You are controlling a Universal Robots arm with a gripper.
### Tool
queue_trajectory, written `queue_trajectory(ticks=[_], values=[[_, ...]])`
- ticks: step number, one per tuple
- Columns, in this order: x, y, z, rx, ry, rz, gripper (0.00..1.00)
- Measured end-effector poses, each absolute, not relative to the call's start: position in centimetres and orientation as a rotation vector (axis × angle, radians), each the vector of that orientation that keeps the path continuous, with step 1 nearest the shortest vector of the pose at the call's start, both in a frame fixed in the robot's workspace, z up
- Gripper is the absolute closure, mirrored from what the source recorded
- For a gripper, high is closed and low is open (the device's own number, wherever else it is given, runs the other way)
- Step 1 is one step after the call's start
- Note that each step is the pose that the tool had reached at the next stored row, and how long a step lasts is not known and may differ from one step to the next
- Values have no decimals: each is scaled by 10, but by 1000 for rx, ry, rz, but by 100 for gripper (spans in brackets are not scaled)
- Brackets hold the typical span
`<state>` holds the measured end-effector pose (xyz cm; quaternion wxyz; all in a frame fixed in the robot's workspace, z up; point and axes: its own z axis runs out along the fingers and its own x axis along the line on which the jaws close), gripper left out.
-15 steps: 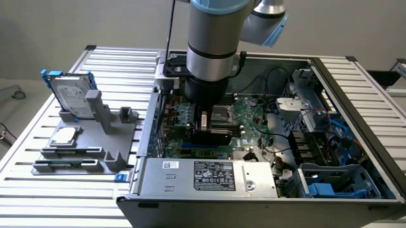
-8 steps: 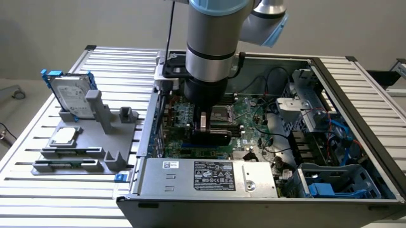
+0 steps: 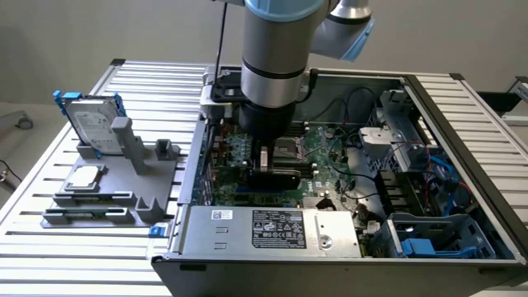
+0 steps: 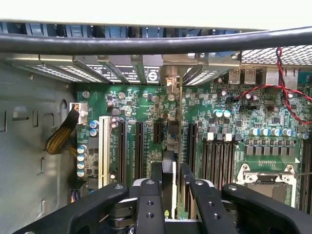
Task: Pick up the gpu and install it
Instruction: 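Insert the gpu into the slot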
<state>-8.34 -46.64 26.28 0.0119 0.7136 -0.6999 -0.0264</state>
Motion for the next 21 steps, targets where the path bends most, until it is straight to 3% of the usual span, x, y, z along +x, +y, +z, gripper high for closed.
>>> queue_trajectory(ticks=[21], values=[[-84, -466, 263, 2223, -2177, -81, 73]])
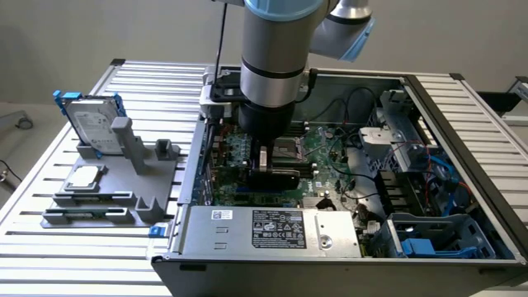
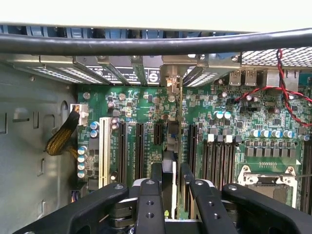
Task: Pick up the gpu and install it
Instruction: 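Insert the gpu into the slot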
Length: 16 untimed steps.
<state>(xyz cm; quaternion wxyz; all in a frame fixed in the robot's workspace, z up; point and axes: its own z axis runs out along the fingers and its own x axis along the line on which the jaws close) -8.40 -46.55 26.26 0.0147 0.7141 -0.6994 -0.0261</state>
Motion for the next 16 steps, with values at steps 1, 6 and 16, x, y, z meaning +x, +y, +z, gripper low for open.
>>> queue_trajectory(ticks=[1, 6, 16], values=[[-84, -466, 263, 2222, -2177, -82, 73], [-84, -466, 262, 2223, -2176, -82, 73], [-84, -466, 259, 2222, -2176, -83, 73]])
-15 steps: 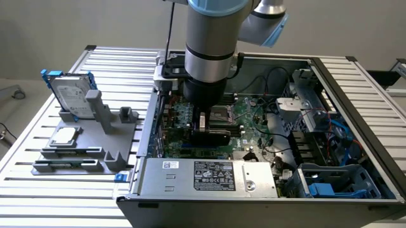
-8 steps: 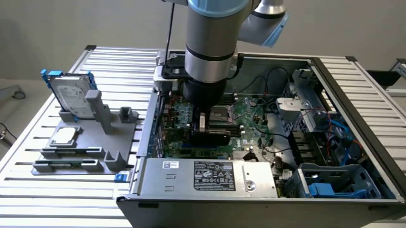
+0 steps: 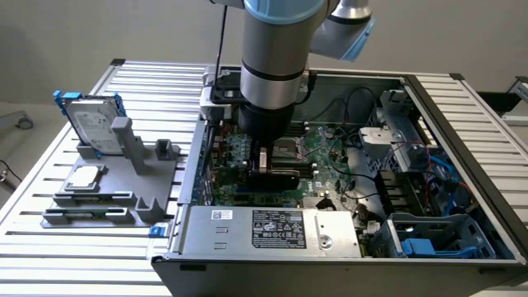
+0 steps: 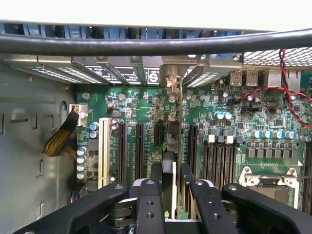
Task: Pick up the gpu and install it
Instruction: 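Insert the gpu into the slot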
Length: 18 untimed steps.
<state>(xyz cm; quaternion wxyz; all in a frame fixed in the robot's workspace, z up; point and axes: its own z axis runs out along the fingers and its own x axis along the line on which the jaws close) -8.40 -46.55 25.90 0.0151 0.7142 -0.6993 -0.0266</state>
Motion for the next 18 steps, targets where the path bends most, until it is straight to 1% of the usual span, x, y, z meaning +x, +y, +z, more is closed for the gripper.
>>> queue_trajectory(ticks=[18], values=[[-84, -465, 259, 2221, -2174, -93, 73]])
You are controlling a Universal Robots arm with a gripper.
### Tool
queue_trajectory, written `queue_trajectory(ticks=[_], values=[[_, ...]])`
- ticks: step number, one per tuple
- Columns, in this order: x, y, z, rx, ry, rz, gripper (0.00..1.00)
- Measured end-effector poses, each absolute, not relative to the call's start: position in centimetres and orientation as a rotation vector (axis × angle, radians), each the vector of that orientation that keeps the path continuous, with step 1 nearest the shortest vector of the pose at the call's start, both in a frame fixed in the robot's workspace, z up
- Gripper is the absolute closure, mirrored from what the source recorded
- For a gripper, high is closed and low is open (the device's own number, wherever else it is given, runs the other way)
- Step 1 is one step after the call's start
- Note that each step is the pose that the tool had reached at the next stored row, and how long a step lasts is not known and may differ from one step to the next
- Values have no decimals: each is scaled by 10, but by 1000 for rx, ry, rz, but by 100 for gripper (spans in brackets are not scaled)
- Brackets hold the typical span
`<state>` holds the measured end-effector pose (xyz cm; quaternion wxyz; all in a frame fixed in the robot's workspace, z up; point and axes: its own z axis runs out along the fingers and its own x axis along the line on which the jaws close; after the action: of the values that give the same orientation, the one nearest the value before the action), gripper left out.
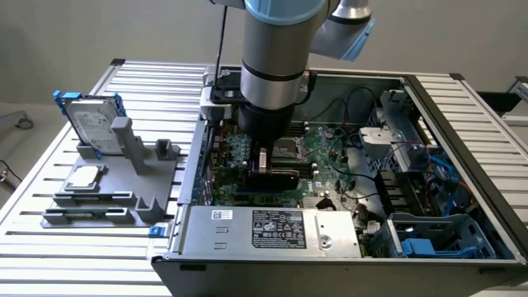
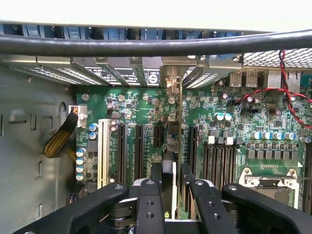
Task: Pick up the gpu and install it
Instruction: 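Insert the gpu into the slot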
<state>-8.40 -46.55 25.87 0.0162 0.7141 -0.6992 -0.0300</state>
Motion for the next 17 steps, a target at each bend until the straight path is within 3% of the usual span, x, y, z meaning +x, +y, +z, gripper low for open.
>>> queue_trajectory(ticks=[17], values=[[-84, -466, 258, 2222, -2176, -99, 73]])
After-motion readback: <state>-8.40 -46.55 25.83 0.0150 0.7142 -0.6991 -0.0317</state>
